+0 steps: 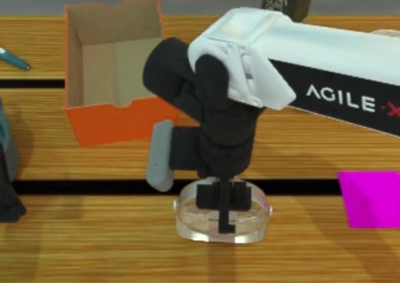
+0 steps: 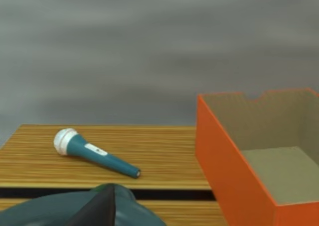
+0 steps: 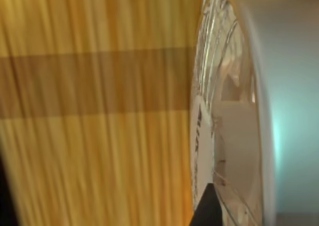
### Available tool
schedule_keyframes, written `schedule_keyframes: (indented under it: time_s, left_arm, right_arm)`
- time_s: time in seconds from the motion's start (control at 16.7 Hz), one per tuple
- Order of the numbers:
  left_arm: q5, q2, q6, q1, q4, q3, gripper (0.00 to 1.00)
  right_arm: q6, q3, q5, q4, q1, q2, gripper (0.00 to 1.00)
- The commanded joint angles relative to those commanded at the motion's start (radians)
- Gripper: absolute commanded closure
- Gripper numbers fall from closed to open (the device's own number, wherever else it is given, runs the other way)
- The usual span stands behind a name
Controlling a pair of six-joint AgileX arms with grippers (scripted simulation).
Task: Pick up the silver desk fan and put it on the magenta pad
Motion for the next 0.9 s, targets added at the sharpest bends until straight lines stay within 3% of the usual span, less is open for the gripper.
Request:
schedule_keyframes:
  time_s: [0.36,0.9]
  left_arm:
    - [0.0,0.0,0.0,0.0,0.0,0.0,0.0]
    - [0.0,0.0,0.0,0.0,0.0,0.0,0.0]
  right_arm:
    - [0.001,0.004,0.0,-0.004,-0.001,0.0,1.0]
    - [-0.001,0.198,0.0,-0.198,0.006,-0.001,1.0]
